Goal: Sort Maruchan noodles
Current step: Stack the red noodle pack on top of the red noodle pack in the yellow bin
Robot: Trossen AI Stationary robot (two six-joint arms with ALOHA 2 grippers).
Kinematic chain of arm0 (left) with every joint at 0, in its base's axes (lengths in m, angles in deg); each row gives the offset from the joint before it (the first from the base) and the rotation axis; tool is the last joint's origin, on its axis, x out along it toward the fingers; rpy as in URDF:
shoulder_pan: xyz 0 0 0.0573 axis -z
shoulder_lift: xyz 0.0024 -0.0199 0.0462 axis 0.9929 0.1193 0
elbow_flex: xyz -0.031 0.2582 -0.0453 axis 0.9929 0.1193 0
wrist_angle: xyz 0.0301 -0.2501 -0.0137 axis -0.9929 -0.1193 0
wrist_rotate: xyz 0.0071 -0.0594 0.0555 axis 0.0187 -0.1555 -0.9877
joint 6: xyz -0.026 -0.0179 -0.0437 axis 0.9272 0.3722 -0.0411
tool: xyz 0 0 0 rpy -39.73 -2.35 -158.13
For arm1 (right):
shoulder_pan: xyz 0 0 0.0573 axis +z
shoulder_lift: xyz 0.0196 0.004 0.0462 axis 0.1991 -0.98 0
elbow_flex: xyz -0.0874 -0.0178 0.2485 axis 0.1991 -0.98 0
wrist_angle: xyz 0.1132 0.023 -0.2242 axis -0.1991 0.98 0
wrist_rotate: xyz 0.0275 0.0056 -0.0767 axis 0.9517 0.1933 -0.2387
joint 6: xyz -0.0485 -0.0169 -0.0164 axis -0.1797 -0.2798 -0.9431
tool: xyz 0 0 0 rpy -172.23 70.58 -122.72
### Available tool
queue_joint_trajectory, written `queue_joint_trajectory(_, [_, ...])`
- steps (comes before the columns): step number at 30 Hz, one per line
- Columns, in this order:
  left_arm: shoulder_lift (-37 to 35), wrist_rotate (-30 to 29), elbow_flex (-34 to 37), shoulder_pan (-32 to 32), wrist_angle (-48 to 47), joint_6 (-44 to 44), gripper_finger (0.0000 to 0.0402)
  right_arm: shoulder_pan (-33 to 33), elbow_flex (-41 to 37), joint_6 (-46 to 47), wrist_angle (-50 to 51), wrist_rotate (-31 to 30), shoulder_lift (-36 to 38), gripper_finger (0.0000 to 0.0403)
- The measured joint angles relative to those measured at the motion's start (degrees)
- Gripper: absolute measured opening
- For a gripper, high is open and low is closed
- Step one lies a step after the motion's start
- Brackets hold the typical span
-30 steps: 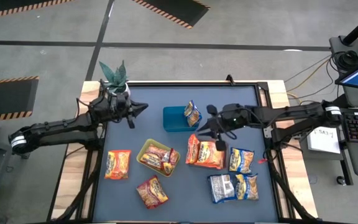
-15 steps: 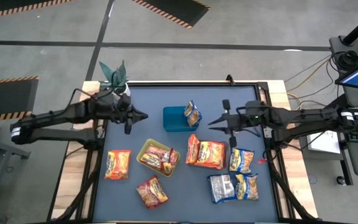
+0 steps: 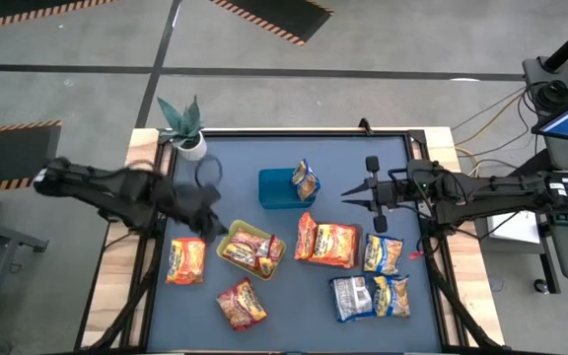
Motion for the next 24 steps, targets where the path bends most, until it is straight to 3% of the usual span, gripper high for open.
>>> queue_joint_trajectory(3, [4.12,-4.29,-0.79,8.99,0.01,3.70,0.0000,0.00,0.00,-0.69,-0.28,0.00,-0.03,0.0058])
queue_joint_trajectory(10, [14.75,-4.76,-0.97,23.12,1.59,16.69,0.0000,0.00,0.00,-1.36,-0.49,0.00,-0.03,0.0058])
queue_joint_trajectory(16, [23.26,-2.29,-0.97,25.23,3.42,24.20,0.0016,0.00,0.00,-1.46,-1.84,0.00,-0.28,0.0058])
queue_joint_trajectory(24, [30.83,-0.83,-0.97,25.22,10.27,27.97,0.0105,0.00,0.00,-1.64,-1.63,0.00,-0.43,0.0058])
